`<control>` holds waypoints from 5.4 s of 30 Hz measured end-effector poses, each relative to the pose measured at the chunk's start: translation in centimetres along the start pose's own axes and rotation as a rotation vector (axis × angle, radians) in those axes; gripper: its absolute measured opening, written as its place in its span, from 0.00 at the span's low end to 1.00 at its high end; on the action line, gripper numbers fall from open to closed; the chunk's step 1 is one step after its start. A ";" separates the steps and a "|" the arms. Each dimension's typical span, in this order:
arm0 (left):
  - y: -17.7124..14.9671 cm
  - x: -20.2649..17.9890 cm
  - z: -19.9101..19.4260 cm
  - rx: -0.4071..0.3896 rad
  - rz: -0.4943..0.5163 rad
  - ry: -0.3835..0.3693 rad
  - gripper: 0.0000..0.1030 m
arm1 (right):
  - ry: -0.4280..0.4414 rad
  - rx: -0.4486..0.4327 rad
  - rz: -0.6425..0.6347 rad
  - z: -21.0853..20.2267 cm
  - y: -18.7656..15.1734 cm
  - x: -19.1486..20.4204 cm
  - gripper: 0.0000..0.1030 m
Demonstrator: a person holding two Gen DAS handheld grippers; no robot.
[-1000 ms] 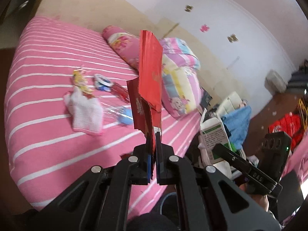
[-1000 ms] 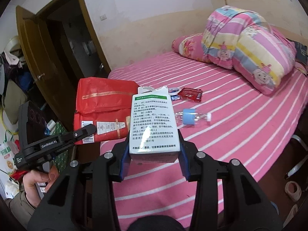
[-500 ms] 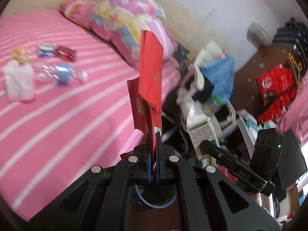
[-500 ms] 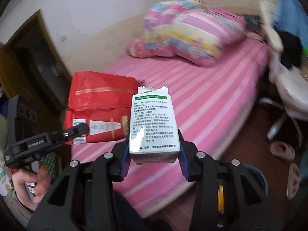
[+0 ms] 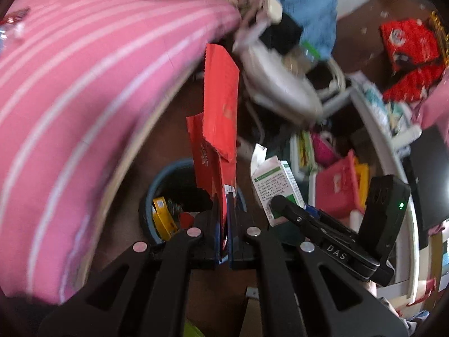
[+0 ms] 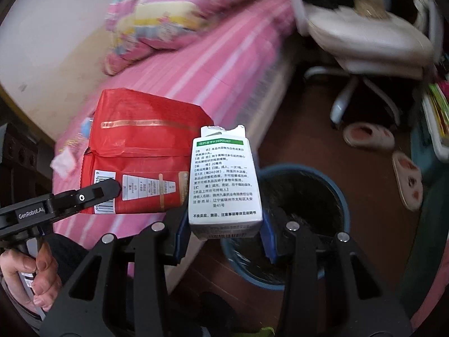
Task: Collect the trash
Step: 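Carry the white box and red packet over the trash bin with both tools, then open both tools to drop the white box and red packet into the bin, then grasp the white cloth with the left tool while the right tool grasps the yellow-labelled bottle, then carry the white cloth and plastic bottle toward the trash bin with both tools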
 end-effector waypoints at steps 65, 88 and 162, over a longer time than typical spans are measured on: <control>2.4 34.0 -32.3 -0.573 -0.464 0.407 0.93 | 0.206 0.027 -0.503 9.1 5.9 40.3 0.87; 8.8 47.0 -30.7 -0.533 -0.579 0.230 0.16 | 0.198 0.206 -0.899 31.9 9.6 67.9 0.87; -0.4 -1.9 -0.1 -0.010 0.050 -0.016 0.09 | 0.096 0.000 0.116 -3.1 0.7 0.5 0.23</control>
Point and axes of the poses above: each gripper's, at about its wrist camera, not at the fingertips, and z roughly the way its jaws point, x to its left, y to its top, the point moved 5 cm from there along z, roughly the way its jaws point, and after that the axes turned 2 degrees about -z, right-handed, at the moved point
